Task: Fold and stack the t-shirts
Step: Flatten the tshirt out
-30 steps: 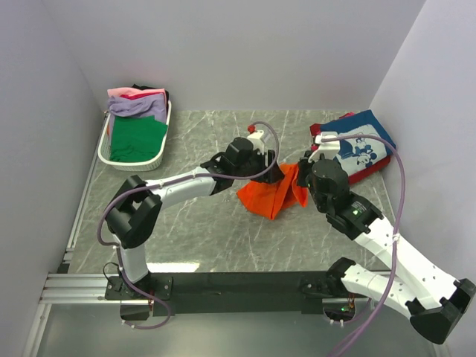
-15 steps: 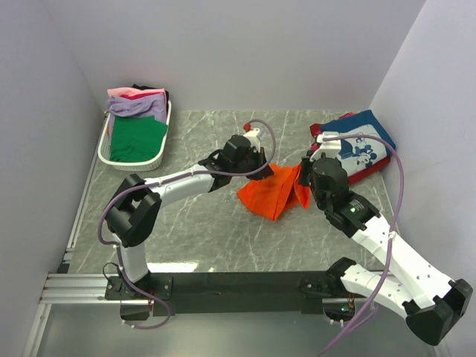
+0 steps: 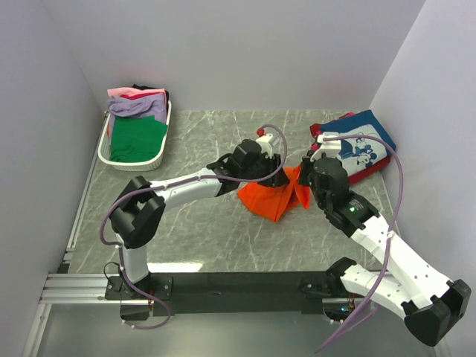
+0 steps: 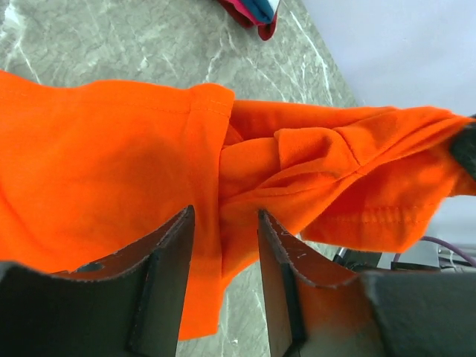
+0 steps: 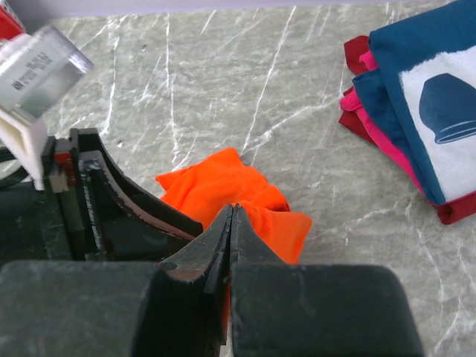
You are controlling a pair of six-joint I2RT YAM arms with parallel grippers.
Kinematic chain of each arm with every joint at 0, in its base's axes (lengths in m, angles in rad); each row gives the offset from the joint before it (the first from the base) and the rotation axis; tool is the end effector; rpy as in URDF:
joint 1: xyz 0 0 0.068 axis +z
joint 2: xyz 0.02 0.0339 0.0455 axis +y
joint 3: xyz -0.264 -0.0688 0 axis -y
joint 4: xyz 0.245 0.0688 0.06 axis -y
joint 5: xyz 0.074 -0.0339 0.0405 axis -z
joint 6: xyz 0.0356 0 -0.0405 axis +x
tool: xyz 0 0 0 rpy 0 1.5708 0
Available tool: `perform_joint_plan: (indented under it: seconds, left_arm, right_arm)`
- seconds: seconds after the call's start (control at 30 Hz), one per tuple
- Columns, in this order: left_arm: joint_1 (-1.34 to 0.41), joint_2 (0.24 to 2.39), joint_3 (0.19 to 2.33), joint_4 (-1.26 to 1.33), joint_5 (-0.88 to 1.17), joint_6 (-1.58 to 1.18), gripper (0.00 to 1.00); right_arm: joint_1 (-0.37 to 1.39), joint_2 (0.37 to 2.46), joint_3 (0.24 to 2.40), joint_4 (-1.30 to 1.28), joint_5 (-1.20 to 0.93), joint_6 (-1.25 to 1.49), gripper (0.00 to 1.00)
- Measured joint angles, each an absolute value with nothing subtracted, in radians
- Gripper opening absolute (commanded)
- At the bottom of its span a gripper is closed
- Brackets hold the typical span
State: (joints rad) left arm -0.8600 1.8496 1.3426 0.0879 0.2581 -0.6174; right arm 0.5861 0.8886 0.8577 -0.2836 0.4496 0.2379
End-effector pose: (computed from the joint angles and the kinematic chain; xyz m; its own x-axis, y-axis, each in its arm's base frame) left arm 0.2769 -0.3356 0.2567 -0.7287 -0.0114 -0.6847 0.5678 0.5488 -0.6135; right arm 0.1761 0.0984 0.3380 -0.2867 0.0644 -0.9558 -0.0888 0.9917 0.0934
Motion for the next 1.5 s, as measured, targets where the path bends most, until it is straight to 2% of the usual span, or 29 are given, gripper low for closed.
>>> perform_joint_plan:
  seconds: [0.67,0.77,0.83,0.9,1.13,1.33,1.5]
  left_arm:
    - [-0.891,1.925,1.405,-0.002,0.145,-0.587,0.44]
    - [-0.891,1.937,1.409,0.003,0.147,-0.586,0.31]
    - [-0.891,1.946,1.409,0.009,0.154,-0.590,0.10]
    - [-0.891,1.953,1.409,0.013,0.162,-0.588,0.00]
    - [-0.852,1.950,1.397,0.050,0.183,-0.589,0.00]
    - [-0.667,1.817,1.283,0.041,0.173,-0.587,0.00]
    - [-0.508,1.637,1.231,0.021,0.093,-0.577,0.00]
  right_arm:
    - [0.573,0.888,0.857,-0.284,0.423,0.238,0.00]
    - [0.573,0.888,0.856,-0.284,0.420,0.238,0.00]
    - [0.573,0.888,0.856,-0.284,0.419,0.238,0.00]
    - [0.573,0.888,0.855,-0.284,0.418,0.238,0.00]
    - [0.556,0.892,0.850,-0.270,0.413,0.238,0.00]
    - [0.507,0.970,0.861,-0.223,0.388,0.236,0.00]
    - [0.467,1.066,0.952,-0.224,0.367,0.209,0.00]
